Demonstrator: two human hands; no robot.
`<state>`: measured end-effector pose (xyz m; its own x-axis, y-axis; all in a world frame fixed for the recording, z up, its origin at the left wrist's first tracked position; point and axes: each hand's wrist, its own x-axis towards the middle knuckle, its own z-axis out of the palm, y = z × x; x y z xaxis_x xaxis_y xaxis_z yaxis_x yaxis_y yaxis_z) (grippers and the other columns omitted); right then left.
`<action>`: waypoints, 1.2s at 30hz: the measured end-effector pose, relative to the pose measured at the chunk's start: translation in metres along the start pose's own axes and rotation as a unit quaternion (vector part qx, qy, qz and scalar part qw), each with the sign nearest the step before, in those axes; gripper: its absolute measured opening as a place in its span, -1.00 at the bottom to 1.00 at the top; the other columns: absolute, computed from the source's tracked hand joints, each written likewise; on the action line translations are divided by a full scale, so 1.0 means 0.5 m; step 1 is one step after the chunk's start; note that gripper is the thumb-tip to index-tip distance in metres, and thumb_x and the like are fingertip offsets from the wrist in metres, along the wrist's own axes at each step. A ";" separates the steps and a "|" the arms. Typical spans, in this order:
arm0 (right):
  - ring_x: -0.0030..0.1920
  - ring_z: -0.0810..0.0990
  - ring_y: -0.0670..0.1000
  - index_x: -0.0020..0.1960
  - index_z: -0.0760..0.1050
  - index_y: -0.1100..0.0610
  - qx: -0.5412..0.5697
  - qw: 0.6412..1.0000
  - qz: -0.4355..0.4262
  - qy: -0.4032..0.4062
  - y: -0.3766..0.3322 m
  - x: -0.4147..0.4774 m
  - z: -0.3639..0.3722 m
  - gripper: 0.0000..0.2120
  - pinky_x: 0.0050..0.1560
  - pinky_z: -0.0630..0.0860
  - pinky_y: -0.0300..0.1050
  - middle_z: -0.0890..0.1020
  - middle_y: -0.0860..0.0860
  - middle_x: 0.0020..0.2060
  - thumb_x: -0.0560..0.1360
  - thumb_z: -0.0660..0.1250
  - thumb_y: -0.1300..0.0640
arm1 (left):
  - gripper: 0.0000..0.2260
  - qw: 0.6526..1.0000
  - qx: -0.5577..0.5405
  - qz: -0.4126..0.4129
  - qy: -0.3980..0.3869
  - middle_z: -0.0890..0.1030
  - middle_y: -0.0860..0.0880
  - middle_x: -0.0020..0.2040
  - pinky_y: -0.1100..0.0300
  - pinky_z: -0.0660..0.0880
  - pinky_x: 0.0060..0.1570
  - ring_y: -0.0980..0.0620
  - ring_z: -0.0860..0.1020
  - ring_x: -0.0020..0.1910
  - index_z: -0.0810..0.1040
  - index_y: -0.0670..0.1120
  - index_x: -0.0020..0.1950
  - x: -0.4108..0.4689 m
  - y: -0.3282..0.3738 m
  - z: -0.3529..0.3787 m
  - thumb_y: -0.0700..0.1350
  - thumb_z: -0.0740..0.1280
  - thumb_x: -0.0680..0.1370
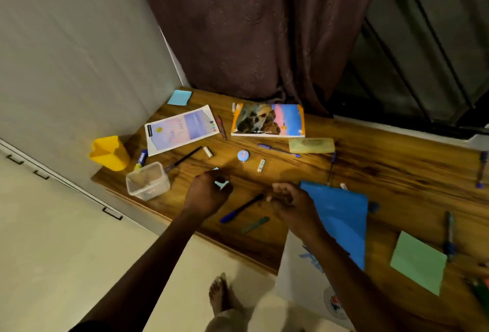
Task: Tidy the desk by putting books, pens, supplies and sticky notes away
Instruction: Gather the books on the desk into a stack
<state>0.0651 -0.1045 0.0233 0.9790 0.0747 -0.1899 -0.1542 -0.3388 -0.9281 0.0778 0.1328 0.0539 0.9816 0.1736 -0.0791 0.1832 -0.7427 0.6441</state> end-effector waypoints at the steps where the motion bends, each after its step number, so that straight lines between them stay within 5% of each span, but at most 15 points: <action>1: 0.19 0.60 -0.12 0.30 0.58 0.10 0.012 1.000 0.003 0.000 -0.014 0.017 0.020 -0.63 0.21 0.53 -0.20 0.65 -0.09 0.19 0.52 0.50 0.07 | -0.85 1.000 -0.005 0.002 0.003 0.70 0.09 -0.06 0.13 0.61 -0.06 0.12 0.67 -0.18 0.67 0.03 -0.01 0.021 -0.016 -0.020 0.04 0.49 0.48; 6: 0.19 0.61 -0.08 0.29 0.57 0.12 0.063 0.996 0.051 0.043 -0.069 0.112 0.116 -0.63 0.17 0.53 -0.27 0.65 -0.05 0.18 0.51 0.52 0.13 | -0.73 1.000 -0.030 0.005 -0.007 0.71 0.01 -0.02 0.00 0.63 0.05 -0.03 0.67 -0.05 0.65 0.01 -0.02 0.142 -0.090 -0.091 0.15 0.43 0.41; 8: 0.17 0.63 -0.03 0.25 0.57 0.08 0.136 0.984 0.092 0.069 -0.081 0.155 0.146 -0.67 0.20 0.60 -0.10 0.65 -0.01 0.20 0.51 0.51 0.15 | -0.69 0.999 -0.035 0.011 -0.025 0.67 0.01 0.02 0.03 0.60 0.07 -0.02 0.64 -0.02 0.61 -0.02 0.08 0.189 -0.099 -0.108 0.12 0.48 0.44; 13: 0.20 0.64 0.07 0.29 0.52 0.19 0.381 0.900 0.176 0.115 -0.128 0.267 0.190 -0.72 0.17 0.61 -0.04 0.66 0.08 0.13 0.59 0.39 0.25 | -0.78 0.994 0.028 0.066 -0.082 0.65 -0.07 0.07 0.18 0.46 0.05 -0.10 0.62 0.05 0.59 -0.10 0.12 0.347 -0.108 -0.103 -0.09 0.47 0.52; 18: -0.08 0.59 0.00 -0.01 0.57 0.16 0.483 0.832 0.211 0.174 -0.161 0.379 0.205 -0.92 0.16 0.56 -0.05 0.60 0.07 -0.13 0.63 0.31 0.26 | -0.64 0.974 0.073 0.146 -0.155 0.58 -0.15 0.26 -0.04 0.48 0.28 -0.17 0.55 0.25 0.49 -0.14 0.35 0.489 -0.061 -0.064 -0.06 0.41 0.59; 23: -0.35 0.55 -0.05 -0.03 0.60 0.16 0.465 0.822 0.260 0.201 -0.165 0.463 0.222 -0.90 -0.33 0.46 -0.15 0.62 0.01 -0.32 0.61 0.37 0.13 | -0.53 0.940 0.117 0.268 -0.174 0.45 -0.20 0.46 0.02 0.33 0.40 -0.20 0.42 0.44 0.44 -0.15 0.46 0.632 0.010 0.035 -0.02 0.38 0.59; 25: -0.37 0.56 -0.06 0.10 0.61 0.17 0.522 0.789 0.250 0.205 -0.158 0.490 0.233 -0.88 -0.38 0.48 -0.20 0.67 0.08 -0.15 0.60 0.38 0.17 | -0.53 0.937 0.144 0.259 -0.185 0.42 -0.18 0.49 0.05 0.32 0.41 -0.18 0.40 0.46 0.42 -0.13 0.49 0.678 0.035 0.073 -0.04 0.35 0.60; 29: -0.03 0.65 0.11 0.15 0.60 0.17 0.564 0.758 0.245 0.215 -0.137 0.524 0.242 -0.84 -0.18 0.57 -0.14 0.65 0.24 0.19 0.59 0.40 0.16 | -0.51 0.928 0.159 0.250 -0.227 0.38 -0.26 0.50 -0.02 0.34 0.43 -0.24 0.38 0.46 0.34 -0.19 0.53 0.772 0.049 0.145 -0.07 0.30 0.63; 33: -0.16 0.63 0.05 0.33 0.54 0.19 0.575 0.753 0.243 0.209 -0.136 0.534 0.241 -0.66 -0.32 0.57 -0.16 0.66 0.21 0.16 0.58 0.40 0.15 | -0.37 0.914 0.225 0.231 -0.245 0.21 -0.25 0.60 -0.07 0.21 0.52 -0.28 0.21 0.56 0.14 -0.17 0.63 0.834 0.041 0.199 0.00 0.29 0.64; 36: -0.19 0.63 0.05 0.37 0.51 0.21 0.588 0.746 0.235 0.208 -0.131 0.537 0.242 -0.63 -0.31 0.56 -0.17 0.64 0.19 0.12 0.59 0.39 0.16 | -0.36 0.919 0.209 0.230 -0.242 0.30 -0.23 0.56 -0.10 0.26 0.50 -0.27 0.28 0.53 0.24 -0.12 0.60 0.854 0.046 0.212 0.01 0.37 0.58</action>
<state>0.3217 0.0512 -0.0057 0.6992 -0.1725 -0.6938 -0.2648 0.8390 -0.4754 0.5065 0.1214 -0.0459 0.8509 -0.4534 -0.2653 -0.3516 -0.8668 0.3536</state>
